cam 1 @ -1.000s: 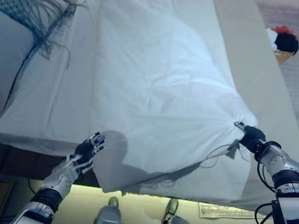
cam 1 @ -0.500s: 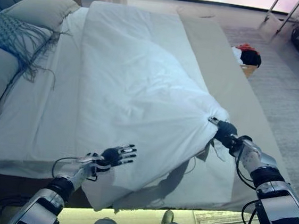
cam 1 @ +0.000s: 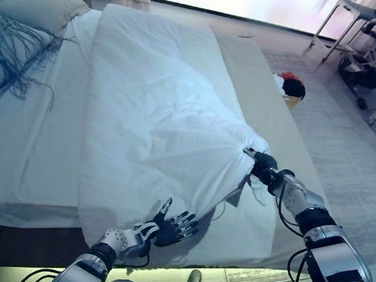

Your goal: Make the bed neatly

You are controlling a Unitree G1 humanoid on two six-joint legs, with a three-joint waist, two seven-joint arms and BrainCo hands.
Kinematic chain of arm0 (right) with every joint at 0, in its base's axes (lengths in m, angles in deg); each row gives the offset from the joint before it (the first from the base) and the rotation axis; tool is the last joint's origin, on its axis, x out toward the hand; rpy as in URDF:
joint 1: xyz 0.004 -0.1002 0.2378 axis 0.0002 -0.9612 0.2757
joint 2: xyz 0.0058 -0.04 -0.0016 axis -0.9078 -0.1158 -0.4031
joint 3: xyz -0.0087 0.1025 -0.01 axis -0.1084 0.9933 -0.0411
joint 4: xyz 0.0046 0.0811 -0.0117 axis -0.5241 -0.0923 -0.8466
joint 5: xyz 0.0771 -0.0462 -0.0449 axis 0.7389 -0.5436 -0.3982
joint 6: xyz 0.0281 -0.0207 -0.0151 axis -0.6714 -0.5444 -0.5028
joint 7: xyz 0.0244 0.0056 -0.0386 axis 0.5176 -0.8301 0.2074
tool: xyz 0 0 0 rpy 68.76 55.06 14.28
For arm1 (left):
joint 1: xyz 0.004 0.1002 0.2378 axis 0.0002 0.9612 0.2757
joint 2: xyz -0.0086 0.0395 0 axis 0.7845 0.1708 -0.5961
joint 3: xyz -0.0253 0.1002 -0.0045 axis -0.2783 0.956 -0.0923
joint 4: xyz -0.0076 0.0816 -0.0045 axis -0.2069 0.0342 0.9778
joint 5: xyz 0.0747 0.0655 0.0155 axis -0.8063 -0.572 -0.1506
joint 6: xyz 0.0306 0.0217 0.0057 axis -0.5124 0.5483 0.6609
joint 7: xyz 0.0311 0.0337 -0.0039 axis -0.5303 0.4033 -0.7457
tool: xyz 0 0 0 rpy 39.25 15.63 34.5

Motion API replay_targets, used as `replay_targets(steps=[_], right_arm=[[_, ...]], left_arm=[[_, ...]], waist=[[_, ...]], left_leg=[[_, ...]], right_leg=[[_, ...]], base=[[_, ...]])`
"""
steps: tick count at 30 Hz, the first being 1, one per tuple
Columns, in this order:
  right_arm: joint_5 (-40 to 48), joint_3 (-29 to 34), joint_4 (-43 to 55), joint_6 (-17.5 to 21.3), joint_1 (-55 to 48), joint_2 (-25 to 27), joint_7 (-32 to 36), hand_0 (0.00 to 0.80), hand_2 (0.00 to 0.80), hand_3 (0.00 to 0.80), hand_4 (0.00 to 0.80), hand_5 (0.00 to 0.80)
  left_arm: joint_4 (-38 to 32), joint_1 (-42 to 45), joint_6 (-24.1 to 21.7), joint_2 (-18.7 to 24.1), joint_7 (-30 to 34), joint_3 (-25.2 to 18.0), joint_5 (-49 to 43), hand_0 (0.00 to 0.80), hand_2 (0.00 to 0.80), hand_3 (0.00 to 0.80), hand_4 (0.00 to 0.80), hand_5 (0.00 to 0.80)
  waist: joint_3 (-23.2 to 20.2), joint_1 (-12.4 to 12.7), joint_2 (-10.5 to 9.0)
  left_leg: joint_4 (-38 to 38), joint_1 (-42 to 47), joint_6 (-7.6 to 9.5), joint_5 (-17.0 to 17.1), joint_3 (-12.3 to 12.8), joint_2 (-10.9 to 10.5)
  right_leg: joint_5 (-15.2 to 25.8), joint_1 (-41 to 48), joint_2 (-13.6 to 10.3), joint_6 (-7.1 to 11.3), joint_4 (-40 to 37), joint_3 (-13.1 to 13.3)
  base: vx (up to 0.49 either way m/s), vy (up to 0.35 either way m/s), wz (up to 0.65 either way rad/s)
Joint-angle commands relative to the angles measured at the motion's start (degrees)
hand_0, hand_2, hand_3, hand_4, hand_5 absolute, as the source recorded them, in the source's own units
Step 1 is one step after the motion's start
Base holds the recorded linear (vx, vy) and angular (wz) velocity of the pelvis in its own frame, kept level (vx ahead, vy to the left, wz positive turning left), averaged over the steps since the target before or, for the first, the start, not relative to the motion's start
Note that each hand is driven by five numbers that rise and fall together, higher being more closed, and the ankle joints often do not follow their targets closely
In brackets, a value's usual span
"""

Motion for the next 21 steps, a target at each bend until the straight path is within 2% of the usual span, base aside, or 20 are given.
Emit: replay_targets(steps=[1,3,7,11,16,21], right_arm=[[5.5,1.0,5.2,5.5,11.6,1.6,-0.1,0.8,0.8,0.8,0.8,0.8],[6.1,1.0,6.2,5.7,11.3,1.3,-0.6,0.8,0.8,0.8,0.8,0.8],[7.4,0.6,8.9,7.5,11.1,0.8,-1.7,0.8,0.8,0.8,0.8,0.8],[8.7,-0.1,11.9,9.1,11.4,1.2,-2.9,0.8,0.8,0.8,0.8,0.8],[10.1,-0.2,12.7,9.1,11.6,2.5,-2.9,0.8,0.8,0.8,0.8,0.8],[10.5,0.2,12.2,9.0,12.0,3.2,-1.6,0.8,0.8,0.8,0.8,0.8]], left_arm=[[2.8,-3.3,-3.6,-5.5,-12.4,1.1,12.9,0.0,0.0,0.0,0.0,0.0],[3.3,-3.5,-4.6,-5.7,-15.2,-0.1,14.9,0.0,0.0,0.0,0.0,0.0],[3.1,-4.2,-9.3,-6.0,-21.7,-0.6,20.6,0.0,0.0,0.0,0.0,0.0],[2.3,-5.9,-11.4,-5.4,-24.7,-0.6,23.3,0.0,0.0,0.0,0.0,0.0],[2.7,-6.3,-9.5,-5.4,-29.3,0.5,21.6,0.0,0.0,0.0,0.0,0.0],[7.4,-5.5,-5.2,-5.6,-31.4,0.1,16.1,0.0,0.0,0.0,0.0,0.0]], waist=[[1.2,-0.6,-0.4],[1.5,-0.6,-1.06],[3.4,-0.6,-2.58],[5.6,-0.8,-4.41],[6.5,-1.1,-5.71],[7.1,-1.0,-5.96]], left_leg=[[0.0,-4.8,-0.58,2.8,-2.9,4.7],[0.4,-5.4,-0.76,2.8,-3.0,5.1],[0.8,-7.6,-1.37,3.4,-3.4,6.4],[0.8,-10.0,-1.96,4.1,-3.7,7.8],[0.7,-11.1,-2.34,4.7,-3.9,8.9],[0.8,-11.7,-2.58,5.1,-4.2,9.4]], right_leg=[[-3.5,3.8,-5.4,6.48,0.9,-1.3],[-3.5,3.4,-5.0,6.39,1.0,-1.2],[-3.1,1.8,-3.9,6.03,0.8,-0.8],[-2.7,-0.2,-2.4,5.49,0.5,-0.7],[-2.7,-1.1,-1.2,4.91,0.5,-0.9],[-2.8,-1.3,-0.7,4.57,0.5,-1.2]], base=[[0.022,-0.114,-0.1],[-0.002,-0.116,-0.05],[-0.068,-0.115,-0.03],[-0.149,-0.127,-0.06],[-0.058,-0.089,-0.04],[-0.01,-0.046,-0.04]])
